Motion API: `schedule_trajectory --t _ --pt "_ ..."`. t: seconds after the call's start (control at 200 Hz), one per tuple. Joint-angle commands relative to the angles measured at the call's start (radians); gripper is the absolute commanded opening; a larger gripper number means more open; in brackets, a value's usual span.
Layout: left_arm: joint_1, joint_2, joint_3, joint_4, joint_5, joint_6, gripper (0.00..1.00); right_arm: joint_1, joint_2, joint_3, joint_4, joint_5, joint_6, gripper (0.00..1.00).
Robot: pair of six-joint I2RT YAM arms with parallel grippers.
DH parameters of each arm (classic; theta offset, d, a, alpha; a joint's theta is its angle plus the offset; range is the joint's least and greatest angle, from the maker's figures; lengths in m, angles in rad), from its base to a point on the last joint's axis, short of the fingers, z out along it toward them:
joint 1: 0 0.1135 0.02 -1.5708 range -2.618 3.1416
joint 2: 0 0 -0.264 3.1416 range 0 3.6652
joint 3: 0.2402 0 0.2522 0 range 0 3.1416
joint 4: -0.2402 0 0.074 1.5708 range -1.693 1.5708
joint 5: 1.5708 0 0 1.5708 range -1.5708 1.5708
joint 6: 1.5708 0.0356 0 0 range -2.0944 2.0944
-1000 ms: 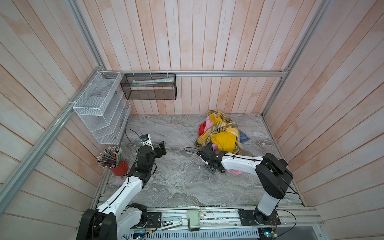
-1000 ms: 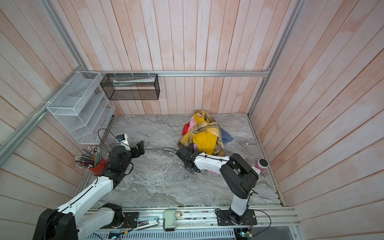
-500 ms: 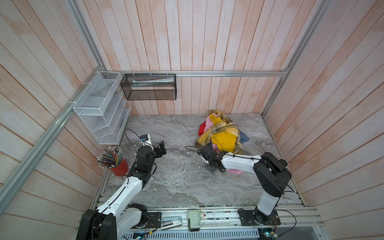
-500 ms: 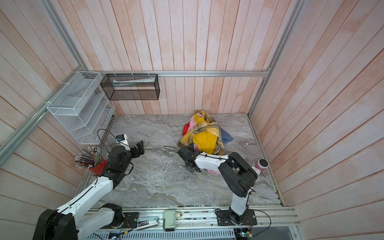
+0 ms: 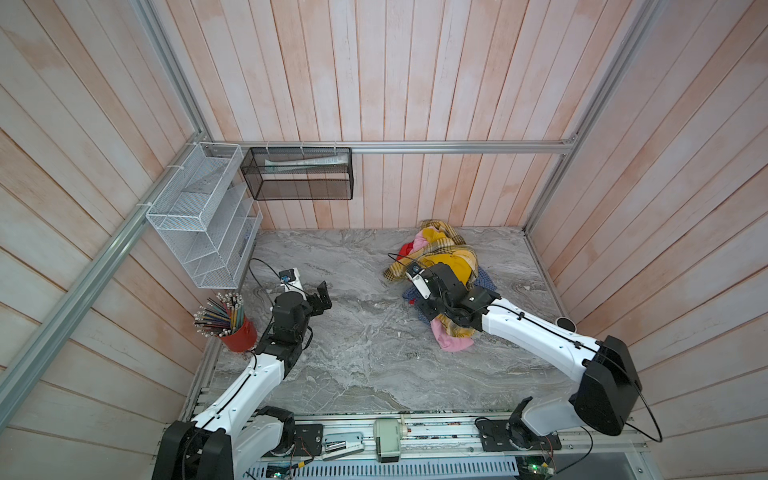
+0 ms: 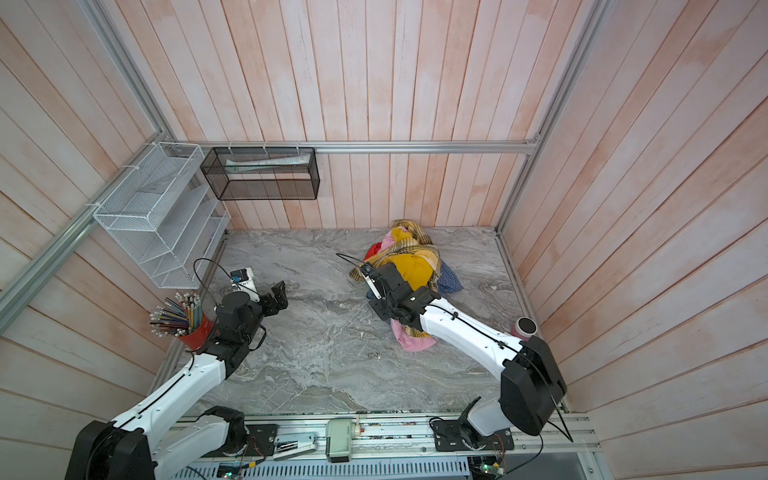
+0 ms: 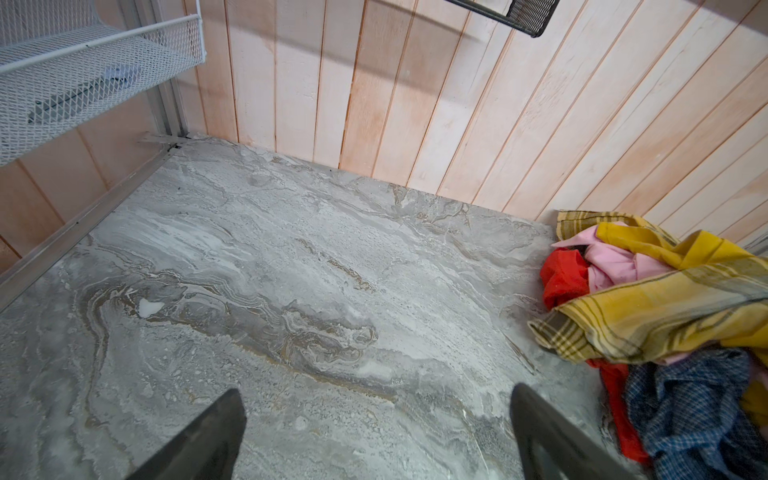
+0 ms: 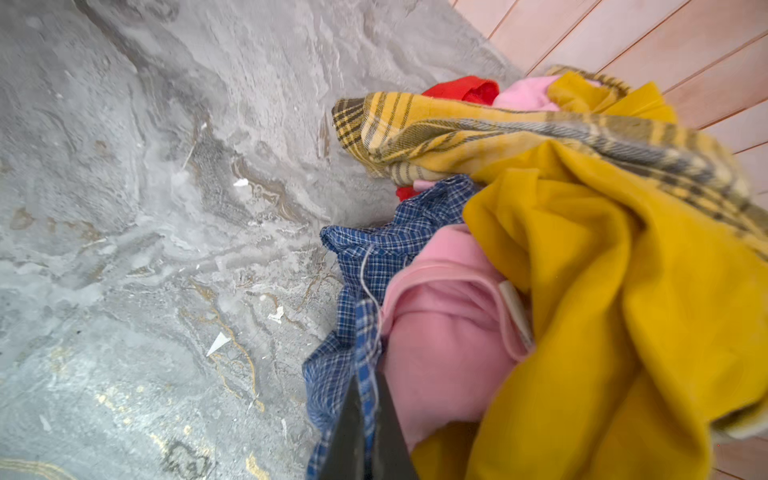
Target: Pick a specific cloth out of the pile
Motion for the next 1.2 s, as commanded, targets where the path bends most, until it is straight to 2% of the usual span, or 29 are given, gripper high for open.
schedule_trajectory --t 0.0,0.225,0.35,0.675,0.725,0.865,0.96,1.066,1.196 --pt "-0.005 -0.011 -0.022 -0.001 -0.007 0.001 1.00 -0.018 -0.061 0.030 0.020 -0.029 0.031 0.00" --pt "-0.005 -0.010 -0.027 0.002 -0.005 0.001 1.00 -0.096 -0.168 0.020 0.042 -0.070 0.061 0.00" --pt "-0.006 -0.008 -0.032 0.009 -0.003 -0.003 1.00 -0.138 -0.166 -0.022 0.036 -0.061 0.081 0.00" --pt "-0.005 -0.007 -0.031 0.014 0.000 0.000 1.00 -0.249 -0.164 -0.059 0.009 0.058 0.149 0.00" --pt "-0.004 -0.003 -0.031 0.014 0.003 -0.002 1.00 -0.246 -0.152 -0.063 0.009 0.065 0.143 0.00" --pt "-0.005 0.007 -0.029 0.020 0.007 -0.007 1.00 -0.182 -0.142 -0.093 0.085 -0.103 0.100 0.00" --pt "-0.005 0.009 -0.030 0.017 0.007 -0.012 1.00 -0.119 -0.115 -0.113 0.125 -0.081 0.101 0.00" --pt "-0.006 0.010 -0.033 0.019 0.010 -0.011 1.00 -0.118 -0.046 -0.091 0.087 -0.019 0.123 0.00" --pt "-0.006 0.010 -0.039 0.022 0.008 -0.013 1.00 -0.105 0.000 -0.085 0.083 -0.037 0.104 0.00"
